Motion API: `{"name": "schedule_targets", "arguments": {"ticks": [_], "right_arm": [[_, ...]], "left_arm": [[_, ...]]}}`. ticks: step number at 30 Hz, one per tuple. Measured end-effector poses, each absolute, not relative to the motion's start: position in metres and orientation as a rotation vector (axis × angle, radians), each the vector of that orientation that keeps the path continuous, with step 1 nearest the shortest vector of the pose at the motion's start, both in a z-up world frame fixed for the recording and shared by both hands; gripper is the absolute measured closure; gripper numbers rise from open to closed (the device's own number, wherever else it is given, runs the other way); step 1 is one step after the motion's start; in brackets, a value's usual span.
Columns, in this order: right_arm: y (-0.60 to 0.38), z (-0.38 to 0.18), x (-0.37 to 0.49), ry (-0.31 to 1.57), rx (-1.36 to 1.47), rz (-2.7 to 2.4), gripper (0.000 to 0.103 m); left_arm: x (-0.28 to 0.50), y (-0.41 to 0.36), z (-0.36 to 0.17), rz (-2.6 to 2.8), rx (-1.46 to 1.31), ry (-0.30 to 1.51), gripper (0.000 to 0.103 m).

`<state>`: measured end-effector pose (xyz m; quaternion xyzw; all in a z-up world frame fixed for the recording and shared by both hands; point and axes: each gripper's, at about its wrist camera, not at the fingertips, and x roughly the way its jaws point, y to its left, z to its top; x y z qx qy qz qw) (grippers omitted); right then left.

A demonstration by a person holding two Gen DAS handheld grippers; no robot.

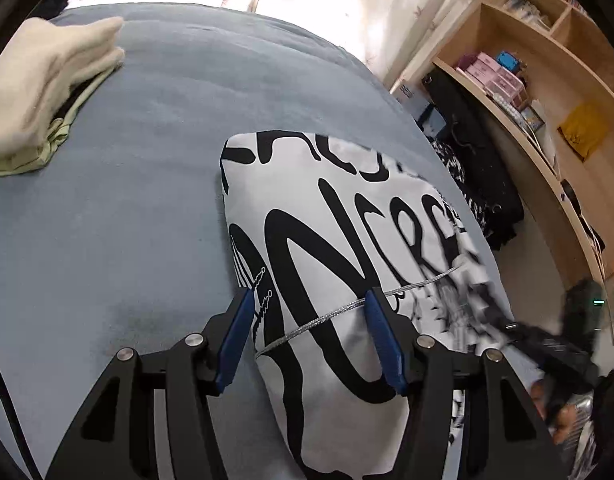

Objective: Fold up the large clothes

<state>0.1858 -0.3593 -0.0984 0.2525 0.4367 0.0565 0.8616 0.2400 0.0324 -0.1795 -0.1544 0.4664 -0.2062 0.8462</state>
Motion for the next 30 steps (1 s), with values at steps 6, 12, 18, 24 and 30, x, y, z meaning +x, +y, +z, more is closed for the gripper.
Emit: {"name": "schedule_targets", "arguments": {"ticks": [6,12,18,24,30], "right_arm": [[-0.365,-0.067,0.133,0.863,0.433,0.000,0.089],[-0.378,-0.133,0.146,1.005,0.472,-0.095,0.087],[-0.389,-0.084,0.149,0.907,0.494,-0.087,0.045],[-0.423,-0.103,0.224,0.952,0.554,-0.067,0.031],[-0.441,-0.151,0.287,1.109,0.728,0.040,0.092]], "left_arm": [[0.230,-0.011,-0.170,-0.476,-0.169,0.961,0.047],[0.221,-0.063,-0.193,-0.339,0.102,0.945,0.047],[0.225,-0.047,-0.171,-0.404,0.018,0.958,0.045],[0.265,-0.019,-0.161,-0.365,-0.114,0.981,0.045],[0.296,-0.021,-0.175,-0.364,-0.164,1.031,0.052]]}}
